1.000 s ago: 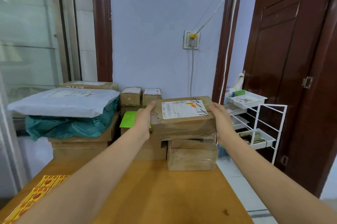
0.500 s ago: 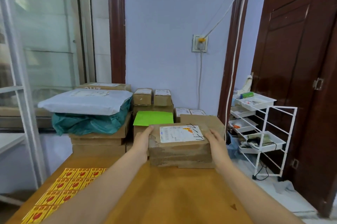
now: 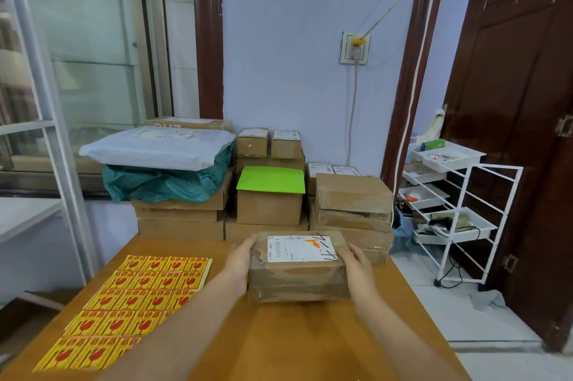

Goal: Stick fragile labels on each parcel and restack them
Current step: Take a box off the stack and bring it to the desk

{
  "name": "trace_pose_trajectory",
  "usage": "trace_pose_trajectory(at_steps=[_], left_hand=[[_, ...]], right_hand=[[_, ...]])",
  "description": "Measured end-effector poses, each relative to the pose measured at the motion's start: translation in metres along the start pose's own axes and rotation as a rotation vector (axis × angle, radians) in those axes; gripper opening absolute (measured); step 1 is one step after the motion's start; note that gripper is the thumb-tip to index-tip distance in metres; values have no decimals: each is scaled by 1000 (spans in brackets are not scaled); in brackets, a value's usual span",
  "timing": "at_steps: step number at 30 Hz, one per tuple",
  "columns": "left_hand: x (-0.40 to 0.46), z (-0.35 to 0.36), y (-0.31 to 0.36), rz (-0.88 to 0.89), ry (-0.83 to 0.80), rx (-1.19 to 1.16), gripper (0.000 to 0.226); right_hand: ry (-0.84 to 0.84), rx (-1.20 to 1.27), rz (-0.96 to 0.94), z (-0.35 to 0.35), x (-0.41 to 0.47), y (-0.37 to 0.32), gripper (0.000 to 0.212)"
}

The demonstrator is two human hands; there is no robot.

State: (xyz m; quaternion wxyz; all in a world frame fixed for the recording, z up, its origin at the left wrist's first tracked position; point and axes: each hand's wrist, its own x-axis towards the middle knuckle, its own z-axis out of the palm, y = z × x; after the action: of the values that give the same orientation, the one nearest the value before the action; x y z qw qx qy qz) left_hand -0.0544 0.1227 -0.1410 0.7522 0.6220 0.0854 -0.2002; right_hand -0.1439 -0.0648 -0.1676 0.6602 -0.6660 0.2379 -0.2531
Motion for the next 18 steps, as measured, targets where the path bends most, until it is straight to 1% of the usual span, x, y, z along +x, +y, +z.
trace_pose_trajectory(at_steps=[2,5,9,11,18], left_hand=[[1,-4,-6,-5,4,3,43],[4,-8,-15,7,28,15,40],[-1,-11,-25,26,50,65,25],[0,-12,-31,35,49,76,21],[0,-18,-41,56,35,65,30]], right_hand=[[-2,3,11,3,-2,7,43],[-4,21,25,7,-5,16,40],[-13,16,46,10,-14,25,42],[-23,30,56,9,-20,28,44],[-5,-34,58,7,-25,39,38]])
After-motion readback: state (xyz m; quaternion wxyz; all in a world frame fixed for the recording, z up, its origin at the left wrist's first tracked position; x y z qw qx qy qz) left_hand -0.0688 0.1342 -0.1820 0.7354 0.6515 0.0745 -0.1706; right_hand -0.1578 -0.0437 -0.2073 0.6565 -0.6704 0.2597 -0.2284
